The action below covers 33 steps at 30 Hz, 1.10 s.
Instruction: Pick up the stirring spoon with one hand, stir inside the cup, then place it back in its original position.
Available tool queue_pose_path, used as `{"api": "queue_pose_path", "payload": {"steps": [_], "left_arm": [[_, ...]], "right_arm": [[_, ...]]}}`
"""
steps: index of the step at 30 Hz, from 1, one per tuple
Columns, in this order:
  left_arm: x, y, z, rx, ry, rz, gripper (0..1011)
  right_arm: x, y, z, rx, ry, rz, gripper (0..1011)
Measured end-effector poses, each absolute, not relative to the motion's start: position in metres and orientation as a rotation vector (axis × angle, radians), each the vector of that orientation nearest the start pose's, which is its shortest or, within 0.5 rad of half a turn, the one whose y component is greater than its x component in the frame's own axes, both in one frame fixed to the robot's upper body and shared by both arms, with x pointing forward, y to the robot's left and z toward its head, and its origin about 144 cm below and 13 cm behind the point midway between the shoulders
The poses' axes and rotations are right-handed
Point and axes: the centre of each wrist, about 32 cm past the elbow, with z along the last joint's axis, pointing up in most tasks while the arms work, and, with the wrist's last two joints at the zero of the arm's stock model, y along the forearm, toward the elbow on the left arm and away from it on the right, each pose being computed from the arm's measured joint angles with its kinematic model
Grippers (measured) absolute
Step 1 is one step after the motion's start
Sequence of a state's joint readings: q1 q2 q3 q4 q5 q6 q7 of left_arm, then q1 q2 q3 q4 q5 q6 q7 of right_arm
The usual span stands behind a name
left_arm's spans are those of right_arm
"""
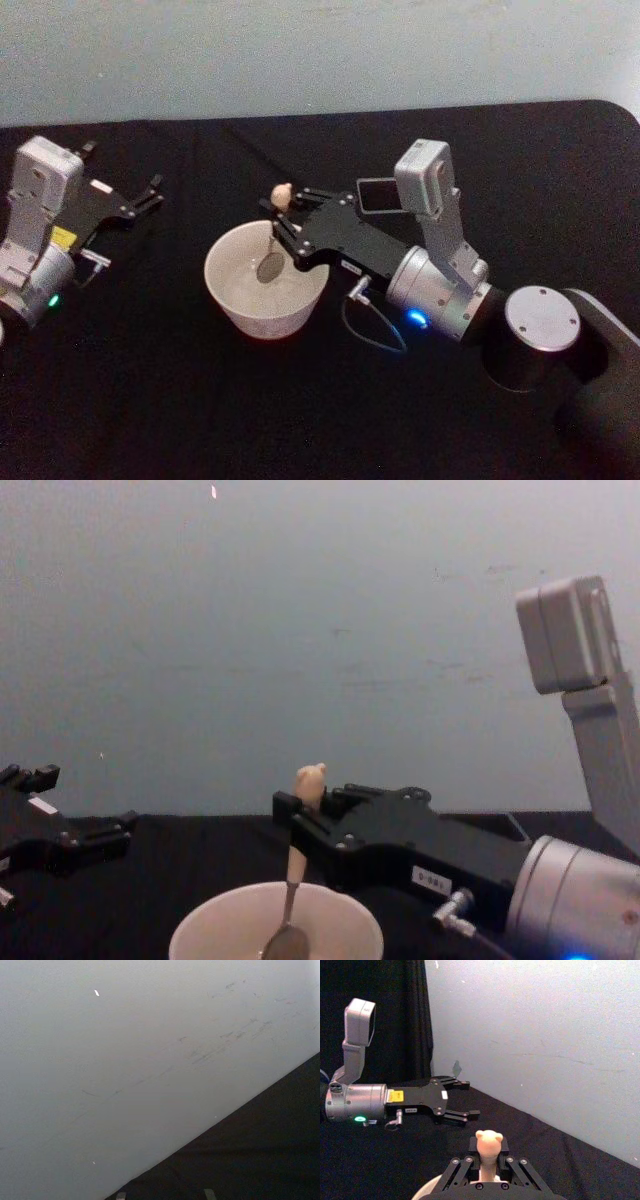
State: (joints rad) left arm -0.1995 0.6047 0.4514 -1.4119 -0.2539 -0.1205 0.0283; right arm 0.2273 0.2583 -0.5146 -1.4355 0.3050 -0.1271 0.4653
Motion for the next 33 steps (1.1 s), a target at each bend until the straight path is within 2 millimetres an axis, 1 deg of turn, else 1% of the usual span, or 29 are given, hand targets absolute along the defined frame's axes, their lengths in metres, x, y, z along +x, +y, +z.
{"api": "queue_pose_path", "payload": {"steps": [10, 16, 24, 29, 30, 33], "left_arm": [[0.489, 0.31, 1.14, 0.304, -0.285, 1.248, 1001], [0.489, 0.31, 1.14, 0.304, -0.285, 1.248, 1001], [0.489, 0.31, 1.14, 0.304, -0.285, 1.248, 1001], [0.489, 0.31, 1.14, 0.304, -0.285, 1.248, 1001], [0.489, 0.31, 1.14, 0.304, -0.285, 1.248, 1001], [0.489, 0.31, 1.14, 0.304, -0.285, 1.248, 1001]], "right_arm": [[0.49, -0.165, 1.146, 0.034, -0.079, -0.664, 204], [0.487, -0.167, 1.153, 0.058, -0.086, -0.662, 205], [0.483, -0.176, 1.176, 0.108, -0.109, -0.656, 204], [0.479, -0.188, 1.199, 0.153, -0.128, -0.665, 204], [0.479, -0.188, 1.199, 0.153, -0.128, -0.665, 205], [0.478, -0.197, 1.211, 0.177, -0.143, -0.686, 204]]}}
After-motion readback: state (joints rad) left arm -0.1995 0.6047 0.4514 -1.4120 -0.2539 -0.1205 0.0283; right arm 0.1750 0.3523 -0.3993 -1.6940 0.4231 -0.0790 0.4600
